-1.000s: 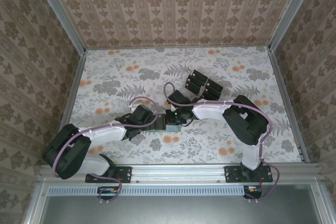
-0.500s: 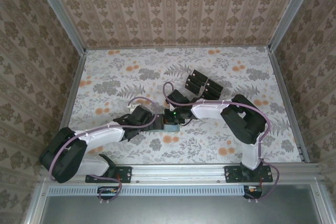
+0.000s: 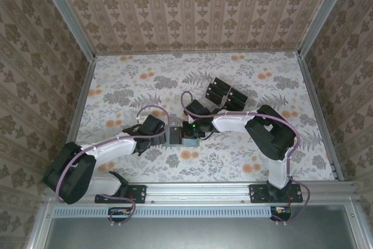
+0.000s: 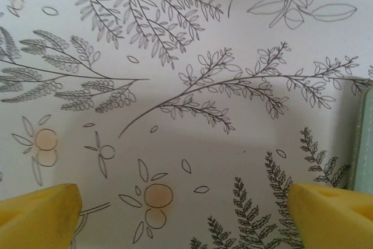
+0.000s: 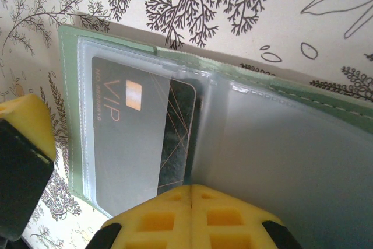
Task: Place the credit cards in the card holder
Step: Insert the credit card into the card slot.
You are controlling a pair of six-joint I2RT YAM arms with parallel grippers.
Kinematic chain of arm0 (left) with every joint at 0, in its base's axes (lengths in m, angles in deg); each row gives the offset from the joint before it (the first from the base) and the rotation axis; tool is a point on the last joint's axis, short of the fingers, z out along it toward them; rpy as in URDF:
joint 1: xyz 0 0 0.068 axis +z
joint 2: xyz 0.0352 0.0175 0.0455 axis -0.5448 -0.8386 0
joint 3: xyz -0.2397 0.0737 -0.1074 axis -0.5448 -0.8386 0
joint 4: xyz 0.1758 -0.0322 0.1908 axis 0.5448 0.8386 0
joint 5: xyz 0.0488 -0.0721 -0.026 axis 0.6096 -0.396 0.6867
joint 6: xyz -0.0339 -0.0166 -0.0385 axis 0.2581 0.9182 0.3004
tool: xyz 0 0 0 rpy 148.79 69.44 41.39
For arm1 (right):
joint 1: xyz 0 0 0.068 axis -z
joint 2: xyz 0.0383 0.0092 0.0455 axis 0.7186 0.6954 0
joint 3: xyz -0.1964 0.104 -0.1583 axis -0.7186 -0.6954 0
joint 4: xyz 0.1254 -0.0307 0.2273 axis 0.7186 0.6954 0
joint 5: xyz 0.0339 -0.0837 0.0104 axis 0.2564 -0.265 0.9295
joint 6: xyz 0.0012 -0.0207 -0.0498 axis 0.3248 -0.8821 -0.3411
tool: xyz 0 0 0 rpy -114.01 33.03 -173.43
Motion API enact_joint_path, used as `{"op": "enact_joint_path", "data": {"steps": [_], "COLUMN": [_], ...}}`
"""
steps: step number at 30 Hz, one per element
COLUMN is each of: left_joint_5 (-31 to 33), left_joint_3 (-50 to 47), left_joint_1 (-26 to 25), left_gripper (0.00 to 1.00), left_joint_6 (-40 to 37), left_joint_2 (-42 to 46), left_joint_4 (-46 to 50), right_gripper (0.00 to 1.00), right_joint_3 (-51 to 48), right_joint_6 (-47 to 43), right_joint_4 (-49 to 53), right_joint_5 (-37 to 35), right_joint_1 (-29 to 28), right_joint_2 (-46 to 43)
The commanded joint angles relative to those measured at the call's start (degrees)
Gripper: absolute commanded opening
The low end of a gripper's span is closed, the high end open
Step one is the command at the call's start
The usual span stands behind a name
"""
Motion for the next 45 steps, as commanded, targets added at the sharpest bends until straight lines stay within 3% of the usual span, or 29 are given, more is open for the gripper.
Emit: {"op": "enact_joint_path", "data": {"steps": [1,26,35,45], "left_joint_5": [-2.0,-2.5,1.9,1.1], "left_joint_3": [-0.8,-1.7,0.3,-0.1], "left_joint_1": [0.0,-4.2,-2.1,2.1], "left_gripper": [1.0,1.0,1.0,1.0], "left_joint_6": [-1.2,0.9,1.9,0.0], "left_joint_2": [-1.6,-4.5,4.5,13.8], "left_joint_4": [-2.8,-6.5,3.3,7.2], "right_gripper": [0.0,0.0,0.0,0.0], "right_joint_3": [0.7,4.7,1.3,0.7], "right_joint_6": [0.4,0.2,-1.0,-2.4], "right_joint_4": [0.1,1.7,3.7,6.6], "right_joint_5": [0.6,1.7,-0.8,-2.7], "right_joint_1": [-0.2,-2.0,-0.6,0.4], "right_joint_2": [1.1,2.9,-3.2,-6.6]}}
